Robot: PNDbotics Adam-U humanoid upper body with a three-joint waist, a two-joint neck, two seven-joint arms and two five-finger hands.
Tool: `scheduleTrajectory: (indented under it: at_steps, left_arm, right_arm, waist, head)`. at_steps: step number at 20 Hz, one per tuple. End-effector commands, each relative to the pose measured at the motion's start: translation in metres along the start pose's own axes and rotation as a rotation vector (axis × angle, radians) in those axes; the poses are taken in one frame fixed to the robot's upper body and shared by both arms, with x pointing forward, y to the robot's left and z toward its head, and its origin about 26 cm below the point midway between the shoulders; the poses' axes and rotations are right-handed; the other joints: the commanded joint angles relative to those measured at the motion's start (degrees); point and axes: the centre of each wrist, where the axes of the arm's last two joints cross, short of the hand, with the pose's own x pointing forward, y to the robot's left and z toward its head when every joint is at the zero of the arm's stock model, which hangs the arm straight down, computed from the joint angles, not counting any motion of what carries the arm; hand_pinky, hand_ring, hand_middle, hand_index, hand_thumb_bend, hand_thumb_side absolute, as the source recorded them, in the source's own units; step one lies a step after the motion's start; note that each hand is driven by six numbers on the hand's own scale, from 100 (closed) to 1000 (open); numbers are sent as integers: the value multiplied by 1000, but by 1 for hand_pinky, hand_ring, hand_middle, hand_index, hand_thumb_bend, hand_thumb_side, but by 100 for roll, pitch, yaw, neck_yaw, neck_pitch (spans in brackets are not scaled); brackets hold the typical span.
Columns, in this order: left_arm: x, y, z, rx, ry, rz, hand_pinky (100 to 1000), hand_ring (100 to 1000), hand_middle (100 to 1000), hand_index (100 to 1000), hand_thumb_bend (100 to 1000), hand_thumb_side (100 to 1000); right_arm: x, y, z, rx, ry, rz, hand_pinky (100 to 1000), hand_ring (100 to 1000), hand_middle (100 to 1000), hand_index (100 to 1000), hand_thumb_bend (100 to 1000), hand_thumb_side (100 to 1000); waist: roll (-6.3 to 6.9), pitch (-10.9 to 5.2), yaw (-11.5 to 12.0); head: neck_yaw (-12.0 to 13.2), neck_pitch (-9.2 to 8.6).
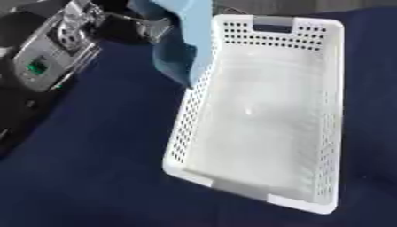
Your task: Pick up objects on the table and place them in the box.
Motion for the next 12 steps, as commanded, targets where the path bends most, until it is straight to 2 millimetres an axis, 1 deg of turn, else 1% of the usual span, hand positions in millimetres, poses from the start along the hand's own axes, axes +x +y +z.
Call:
scheduleTrajectory:
  at_steps: [1, 2, 3, 4, 5, 7, 8, 9, 10, 11, 12]
  left_arm:
    - [0, -7, -15, -78, -42, -9, 100, 100, 100, 136, 100, 100]
    - [-1, -10, -18, -105, -50, -11, 100, 100, 100, 137, 100, 100]
    - [-1, -13, -23, -145, -64, -20, 100, 100, 100, 139, 100, 100]
    - [-1, -16, -26, -181, -77, -35, 100, 100, 100, 142, 100, 100]
    - [-1, -19, -29, -207, -89, -37, 100, 100, 100, 150, 100, 100]
    - [-2, -21, -32, -240, -109, -44, 100, 100, 100, 191, 100, 100]
    - [-2, -22, -32, -252, -118, -48, 100, 100, 100, 239, 100, 100]
    - [-3, -22, -31, -273, -125, -54, 100, 214, 143, 355, 100, 139]
    - [-3, -23, -30, -300, -133, -60, 100, 263, 190, 399, 100, 151]
    - [-3, -24, -30, -326, -143, -66, 100, 318, 234, 437, 100, 204]
    - [-4, -24, -29, -340, -151, -70, 100, 374, 299, 487, 100, 296]
  right_arm:
    - [6, -2, -5, 39, -1, 13, 878, 752, 749, 1000, 100, 759]
    - [6, -2, -5, 41, -1, 12, 878, 752, 749, 1000, 100, 758]
    - [6, -2, -6, 42, -2, 12, 878, 752, 749, 1000, 100, 789]
    - [6, -2, -6, 44, -2, 11, 878, 752, 749, 1000, 100, 759]
    - [6, -2, -7, 45, -3, 11, 879, 752, 749, 1000, 100, 758]
    - [6, -3, -7, 47, -4, 11, 878, 752, 749, 1000, 100, 758]
    - [6, -3, -8, 47, -5, 11, 878, 752, 749, 1000, 100, 758]
    - [6, -3, -8, 48, -5, 11, 878, 752, 749, 1000, 100, 757]
    - [6, -3, -8, 48, -5, 11, 879, 752, 749, 1000, 100, 757]
    - [6, -3, -8, 49, -4, 12, 879, 752, 750, 1000, 100, 757]
    - [6, -3, -8, 49, -4, 13, 879, 752, 750, 1000, 100, 757]
  waist:
    - [3, -121, -22]
    - [8, -118, -32]
    - [12, -111, -46]
    - [15, -105, -56]
    - [17, -99, -66]
    - [21, -91, -81]
    - [22, -87, -85]
    - [22, -82, -88]
    - [21, -78, -88]
    - [18, -73, -83]
    - [16, -70, -80]
  head:
    - [43, -33]
    - [62, -38]
    - [95, -44]
    - [123, -49]
    - [148, -53]
    - [175, -61]
    - [180, -66]
    - [182, -76]
    - [184, -84]
    - [189, -92]
    - [191, -96]
